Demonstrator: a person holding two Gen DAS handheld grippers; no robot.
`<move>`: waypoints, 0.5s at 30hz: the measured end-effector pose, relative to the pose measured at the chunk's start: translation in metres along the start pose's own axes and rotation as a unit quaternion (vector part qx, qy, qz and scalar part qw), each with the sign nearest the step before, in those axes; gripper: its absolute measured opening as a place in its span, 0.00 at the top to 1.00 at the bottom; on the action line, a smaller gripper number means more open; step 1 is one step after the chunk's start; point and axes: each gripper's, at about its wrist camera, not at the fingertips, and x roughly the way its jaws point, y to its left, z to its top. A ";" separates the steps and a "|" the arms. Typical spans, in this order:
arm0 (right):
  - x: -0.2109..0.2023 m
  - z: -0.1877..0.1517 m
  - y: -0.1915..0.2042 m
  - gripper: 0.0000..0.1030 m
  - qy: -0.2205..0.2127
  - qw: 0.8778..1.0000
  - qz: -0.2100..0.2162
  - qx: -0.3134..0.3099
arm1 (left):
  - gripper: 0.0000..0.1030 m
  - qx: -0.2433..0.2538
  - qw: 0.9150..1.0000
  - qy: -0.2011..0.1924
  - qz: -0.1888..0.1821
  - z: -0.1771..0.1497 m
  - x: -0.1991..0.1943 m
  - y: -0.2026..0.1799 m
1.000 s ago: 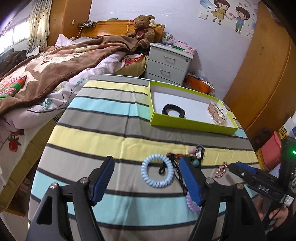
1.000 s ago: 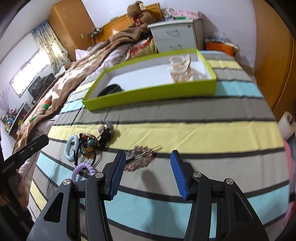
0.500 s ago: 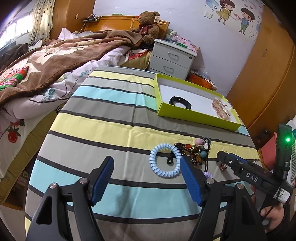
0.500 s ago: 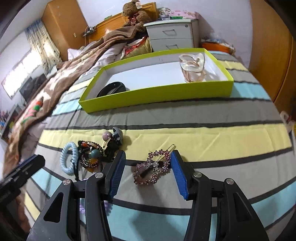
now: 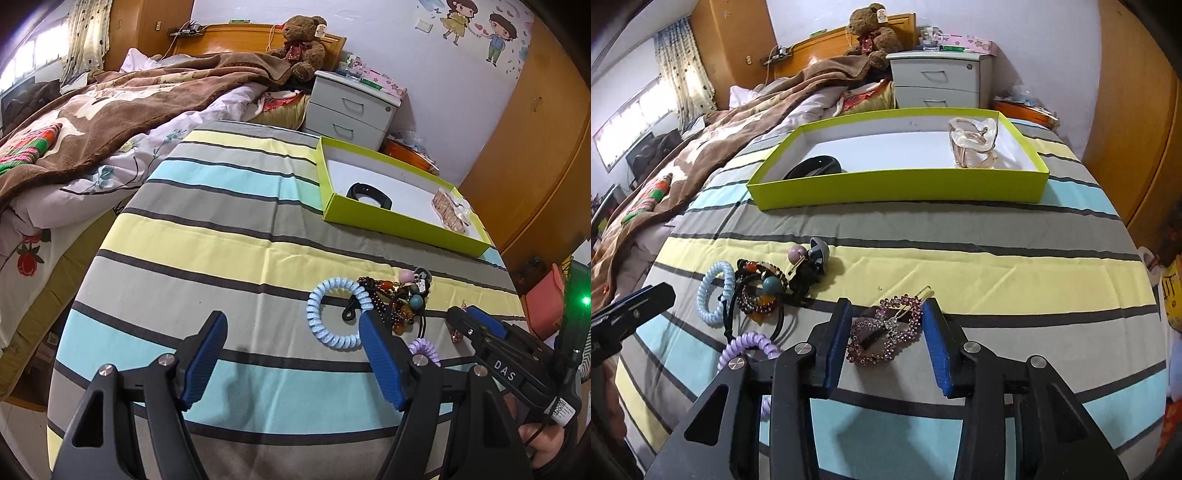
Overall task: Organize jewelry
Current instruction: 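Grasp the light-blue coil hair tie with the left gripper while the right holds the pink clip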
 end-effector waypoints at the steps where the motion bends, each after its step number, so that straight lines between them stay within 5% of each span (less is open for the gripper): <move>1: -0.001 -0.001 -0.001 0.61 0.000 1.000 0.001 -0.001 | 0.27 0.000 1.000 0.003 0.001 0.000 0.001 0.000; 15: -0.038 0.000 -0.014 0.61 -0.038 0.999 -0.012 -0.020 | 0.27 0.016 0.999 0.030 0.013 0.002 0.017 0.001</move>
